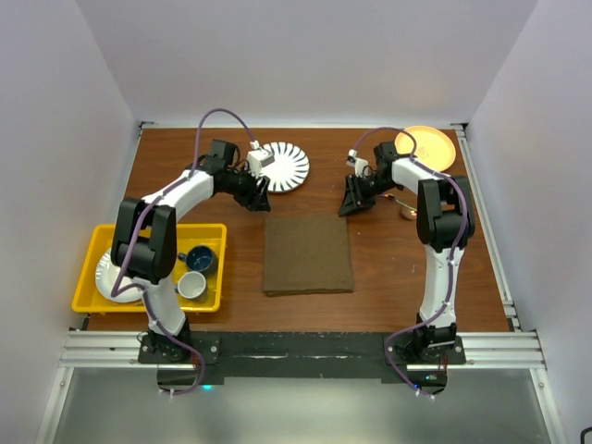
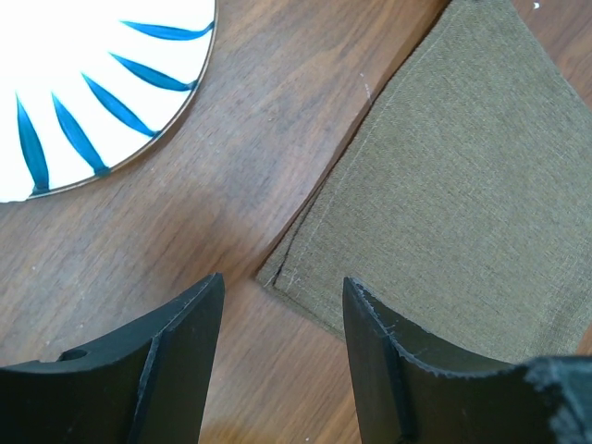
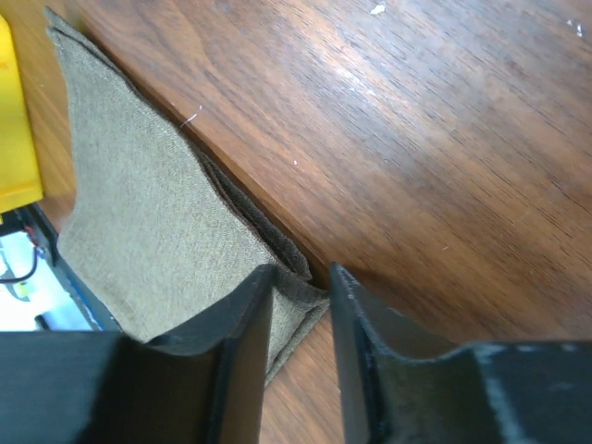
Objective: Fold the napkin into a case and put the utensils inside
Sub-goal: Pick up the lower triangle-folded napkin from the center of the board.
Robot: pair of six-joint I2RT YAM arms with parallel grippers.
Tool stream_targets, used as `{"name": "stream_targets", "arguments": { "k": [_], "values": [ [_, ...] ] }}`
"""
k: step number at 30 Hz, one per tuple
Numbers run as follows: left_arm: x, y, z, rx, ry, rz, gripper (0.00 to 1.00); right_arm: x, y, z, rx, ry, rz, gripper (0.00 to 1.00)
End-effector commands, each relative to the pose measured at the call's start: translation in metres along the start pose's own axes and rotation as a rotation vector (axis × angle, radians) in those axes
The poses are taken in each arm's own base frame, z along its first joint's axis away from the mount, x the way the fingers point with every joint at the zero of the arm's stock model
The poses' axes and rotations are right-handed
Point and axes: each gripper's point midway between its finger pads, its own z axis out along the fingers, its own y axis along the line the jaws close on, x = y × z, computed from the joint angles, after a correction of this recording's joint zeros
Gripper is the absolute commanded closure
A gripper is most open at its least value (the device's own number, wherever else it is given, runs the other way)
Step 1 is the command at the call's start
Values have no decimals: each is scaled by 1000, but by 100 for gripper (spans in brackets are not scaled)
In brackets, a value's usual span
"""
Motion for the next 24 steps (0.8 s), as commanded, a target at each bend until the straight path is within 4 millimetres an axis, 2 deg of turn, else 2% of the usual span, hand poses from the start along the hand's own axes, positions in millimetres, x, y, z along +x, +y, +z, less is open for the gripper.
{"name": "stream_targets", "arguments": {
  "k": [1,2,7,13,24],
  "values": [
    [-15,12,-3,-4,-57,-20,41,1,1,0,-31,0,33,72],
    [-15,13,-3,-3,-57,-30,41,1,4,-1,-39,-1,33,78],
    [-15,16,-5,-5,-63,-37,41,-6,23,-12,-94,-35,-1,99],
    [-19,19,-8,-21,-79,-34,41,-9,38,-24,-119,-77,-77,100],
    [-21,20,-10,-26,-84,-24,38,8,44,-33,-50,-45,-376,100]
  ]
}}
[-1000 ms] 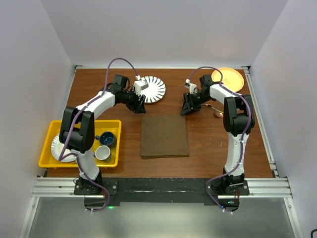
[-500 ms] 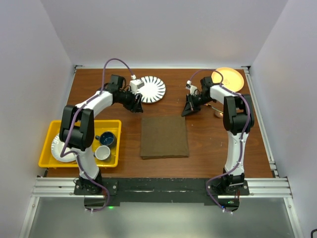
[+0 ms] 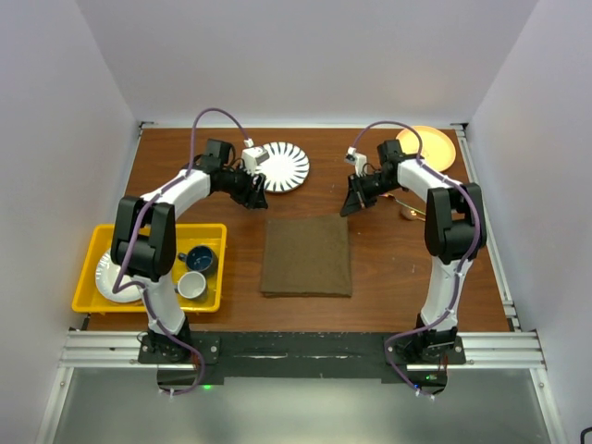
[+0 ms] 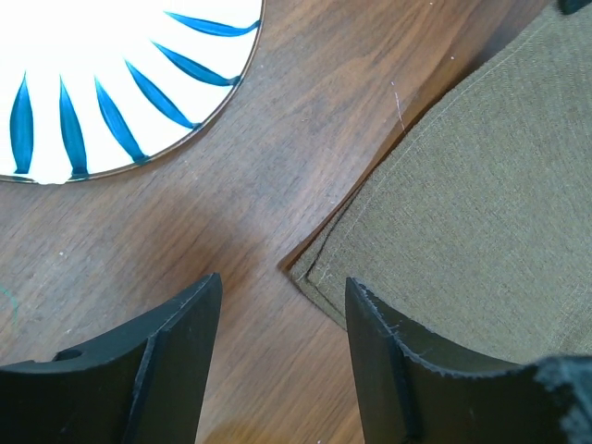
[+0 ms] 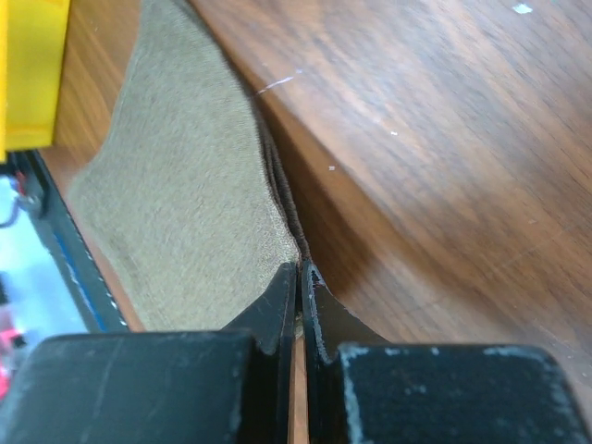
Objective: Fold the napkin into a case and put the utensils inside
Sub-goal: Pick up the lower triangle-folded napkin from the center of the board, then fold the lower triangle-folded napkin at the center of the board.
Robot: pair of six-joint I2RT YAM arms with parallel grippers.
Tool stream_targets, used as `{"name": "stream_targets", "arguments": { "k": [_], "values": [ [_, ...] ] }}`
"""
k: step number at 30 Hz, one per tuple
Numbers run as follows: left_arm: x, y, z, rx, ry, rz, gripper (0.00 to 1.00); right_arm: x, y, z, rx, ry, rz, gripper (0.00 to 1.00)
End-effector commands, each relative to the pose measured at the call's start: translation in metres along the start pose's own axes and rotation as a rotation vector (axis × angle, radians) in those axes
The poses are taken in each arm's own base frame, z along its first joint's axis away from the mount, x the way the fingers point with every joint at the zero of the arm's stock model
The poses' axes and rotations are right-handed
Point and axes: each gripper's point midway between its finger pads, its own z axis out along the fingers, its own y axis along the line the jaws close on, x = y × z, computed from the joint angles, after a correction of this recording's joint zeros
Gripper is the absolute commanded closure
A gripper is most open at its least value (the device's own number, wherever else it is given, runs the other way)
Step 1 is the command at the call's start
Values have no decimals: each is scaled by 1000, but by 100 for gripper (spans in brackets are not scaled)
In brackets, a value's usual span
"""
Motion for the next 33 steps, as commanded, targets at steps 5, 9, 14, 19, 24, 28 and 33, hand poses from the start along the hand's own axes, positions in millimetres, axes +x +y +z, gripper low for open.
{"name": "stream_targets", "arguments": {
  "k": [5,9,14,19,24,28,33],
  "values": [
    [-38,-48,-27,227,-184,161,42,4,12,-5,40,36,-233,100],
    [-47,-108,-44,205,-356,452,44,6,6,-2,53,52,-216,100],
    [-53,-146,2,75,-262,781,60,0,6,0,40,50,-205,100],
    [-61,-179,39,-15,-286,1119,70,-3,11,-1,20,39,-200,100],
    [-60,-202,72,-44,-327,1284,76,2,12,1,3,50,-182,100],
    [-48,-210,94,-8,-297,1331,78,5,13,2,0,56,-181,100],
    [-37,-220,112,18,-301,1361,80,5,14,3,-9,53,-176,100]
  ]
}}
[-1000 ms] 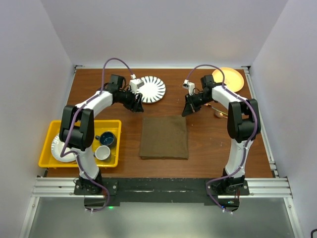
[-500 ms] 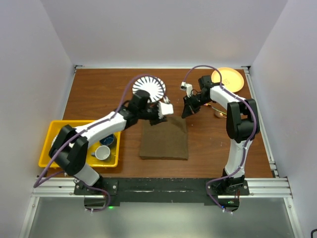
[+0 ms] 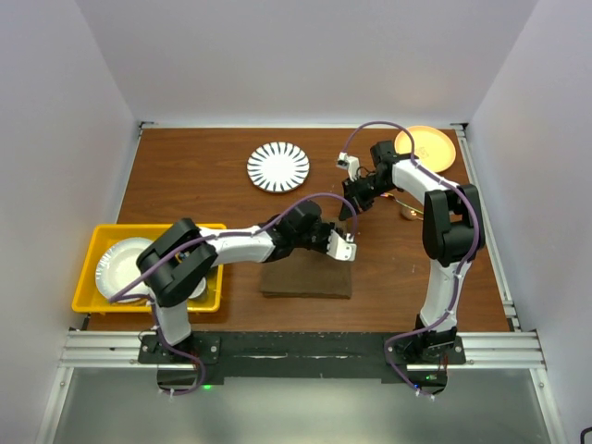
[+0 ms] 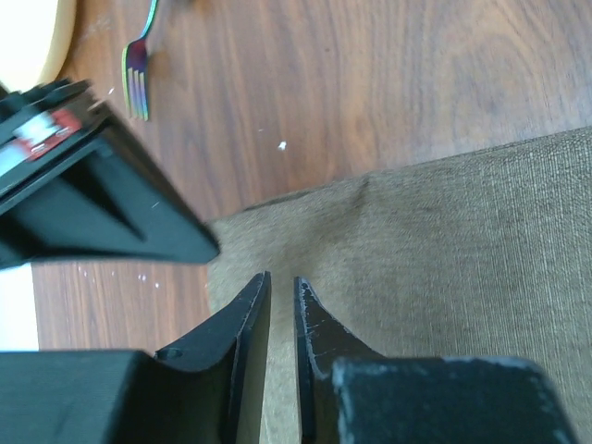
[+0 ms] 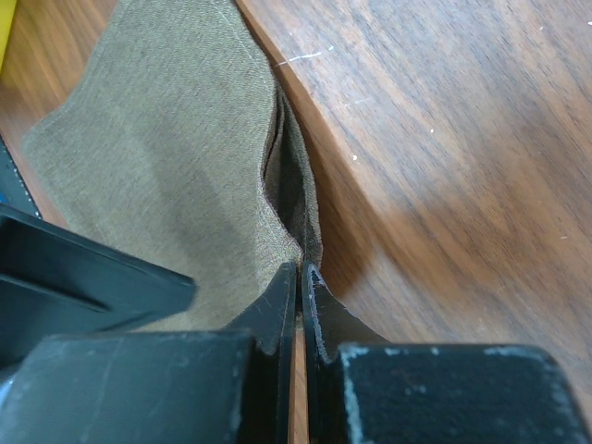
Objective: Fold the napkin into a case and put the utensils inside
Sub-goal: Fold the lower triangle-folded napkin at the center of the board.
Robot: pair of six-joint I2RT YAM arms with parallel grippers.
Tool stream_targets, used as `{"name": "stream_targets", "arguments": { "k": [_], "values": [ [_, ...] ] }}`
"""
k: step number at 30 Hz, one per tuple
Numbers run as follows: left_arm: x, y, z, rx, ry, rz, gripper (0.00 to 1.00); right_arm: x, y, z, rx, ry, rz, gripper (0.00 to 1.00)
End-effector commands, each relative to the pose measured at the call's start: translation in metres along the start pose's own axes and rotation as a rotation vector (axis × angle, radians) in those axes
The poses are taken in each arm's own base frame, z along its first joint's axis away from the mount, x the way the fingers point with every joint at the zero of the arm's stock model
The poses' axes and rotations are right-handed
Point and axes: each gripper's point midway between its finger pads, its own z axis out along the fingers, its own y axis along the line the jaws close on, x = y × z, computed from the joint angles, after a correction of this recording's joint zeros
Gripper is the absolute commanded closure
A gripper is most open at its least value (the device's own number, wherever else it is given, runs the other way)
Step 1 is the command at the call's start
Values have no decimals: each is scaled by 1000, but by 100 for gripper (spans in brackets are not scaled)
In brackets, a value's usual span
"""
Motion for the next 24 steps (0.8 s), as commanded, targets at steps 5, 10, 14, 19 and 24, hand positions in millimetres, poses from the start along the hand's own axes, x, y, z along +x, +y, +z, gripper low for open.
{"name": "stream_targets", "arguments": {
  "k": [5,10,14,19,24],
  "values": [
    [-25,7,20,-41,-85,104,80,-6,5,0,-41,-12,-8,100],
    [-28,-3,29,-13,-97,115,80,-7,7,0,-53,-16,-1,100],
    [-19,-10,39,9,-80,115,80,-6,8,0,-60,-15,14,100],
    [-5,-21,52,54,-45,118,80,-3,11,0,-68,-9,21,100],
    [5,-37,57,145,-15,114,80,-2,16,-3,-82,-10,26,100]
  ]
}}
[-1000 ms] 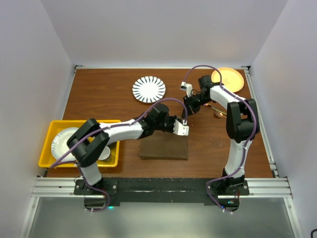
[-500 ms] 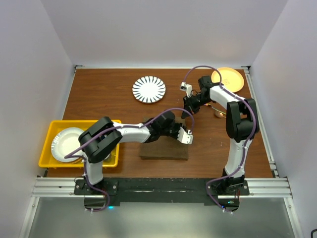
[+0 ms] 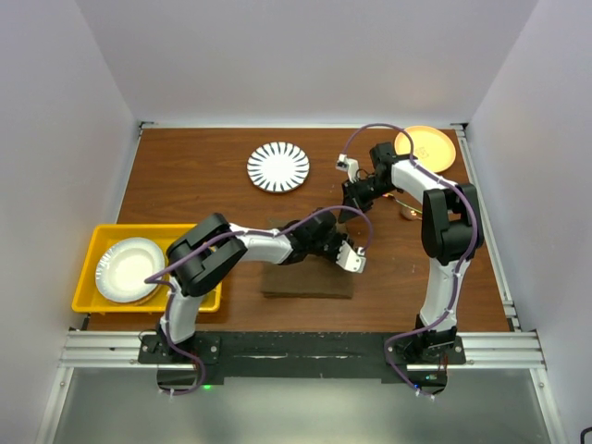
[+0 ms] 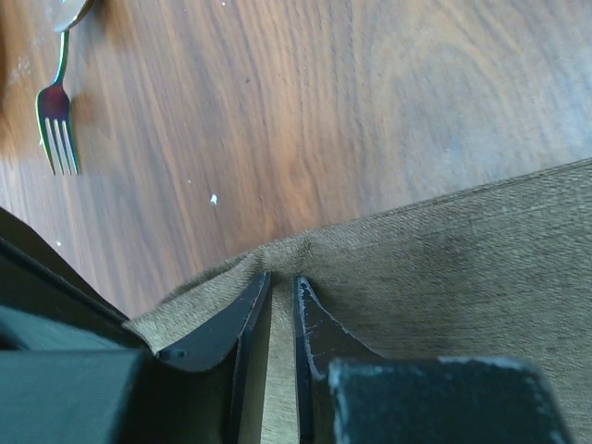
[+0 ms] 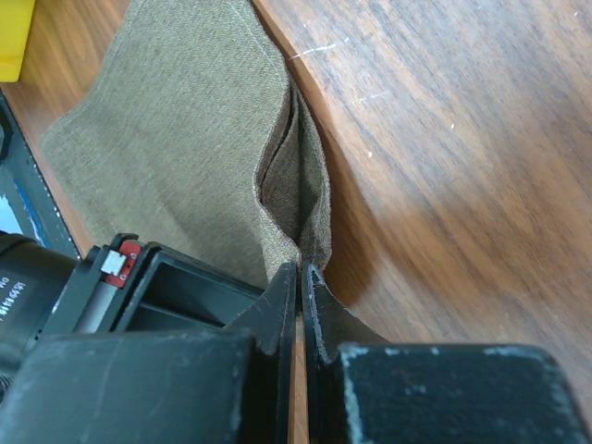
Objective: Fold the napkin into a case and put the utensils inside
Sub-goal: Fold the lower triangle-folded napkin at the center of the board.
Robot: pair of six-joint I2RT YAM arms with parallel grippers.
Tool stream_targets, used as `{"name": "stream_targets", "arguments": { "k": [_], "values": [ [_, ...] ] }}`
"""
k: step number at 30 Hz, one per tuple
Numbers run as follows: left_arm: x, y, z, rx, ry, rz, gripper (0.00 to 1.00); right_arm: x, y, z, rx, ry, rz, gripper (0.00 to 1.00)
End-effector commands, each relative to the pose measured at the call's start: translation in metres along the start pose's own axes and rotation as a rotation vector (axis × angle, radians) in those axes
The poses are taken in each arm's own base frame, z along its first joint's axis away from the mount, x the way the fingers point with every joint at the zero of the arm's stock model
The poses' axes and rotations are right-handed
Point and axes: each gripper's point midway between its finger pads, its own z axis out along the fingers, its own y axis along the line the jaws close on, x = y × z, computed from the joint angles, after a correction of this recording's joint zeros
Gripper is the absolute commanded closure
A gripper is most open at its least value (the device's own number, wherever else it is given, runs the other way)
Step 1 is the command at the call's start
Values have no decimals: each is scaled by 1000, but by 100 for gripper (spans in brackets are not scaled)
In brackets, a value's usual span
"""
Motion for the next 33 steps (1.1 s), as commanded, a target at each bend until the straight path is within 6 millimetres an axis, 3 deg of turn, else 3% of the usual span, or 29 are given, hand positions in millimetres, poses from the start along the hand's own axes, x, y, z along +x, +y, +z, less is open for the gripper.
{"name": "stream_targets", "arguments": {
  "k": [1,6,13,14,16,18,19,21,23,24,30,32,33],
  "values": [
    [-3,-7,8,73,-18,24,80,-6,15,-7,-49,-17,1,100],
    [2,-3,-4,72,-16,-11,79,0,27,-14,-69,-1,-10,100],
    [-49,42,-61,-28,-95,-86,71,18,10,1,-38,30,-7,100],
    [-48,32,-68,22,-67,-138,71,18,7,2,-32,28,-10,100],
    [-58,35,-87,25,-77,-157,71,15,5,3,-27,21,-9,100],
    [-54,8,-99,115,-48,-202,72,10,6,2,-30,12,-11,100],
    [-55,4,-107,120,-41,-220,73,9,6,1,-31,10,-12,100],
    [-35,-24,-117,190,44,-279,75,4,7,-1,-30,2,-19,100],
    [-19,-37,-126,198,92,-300,76,1,9,-4,-28,-2,-29,100],
    [-1,-48,-130,200,128,-327,76,-1,9,-5,-30,-6,-33,100],
    [44,-72,-125,233,227,-429,79,1,19,-8,-54,0,-31,100],
    [50,-78,-122,242,244,-432,81,5,24,-8,-68,12,-24,100],
    [59,-83,-118,236,270,-459,83,9,33,-9,-86,21,-27,100]
  ]
}}
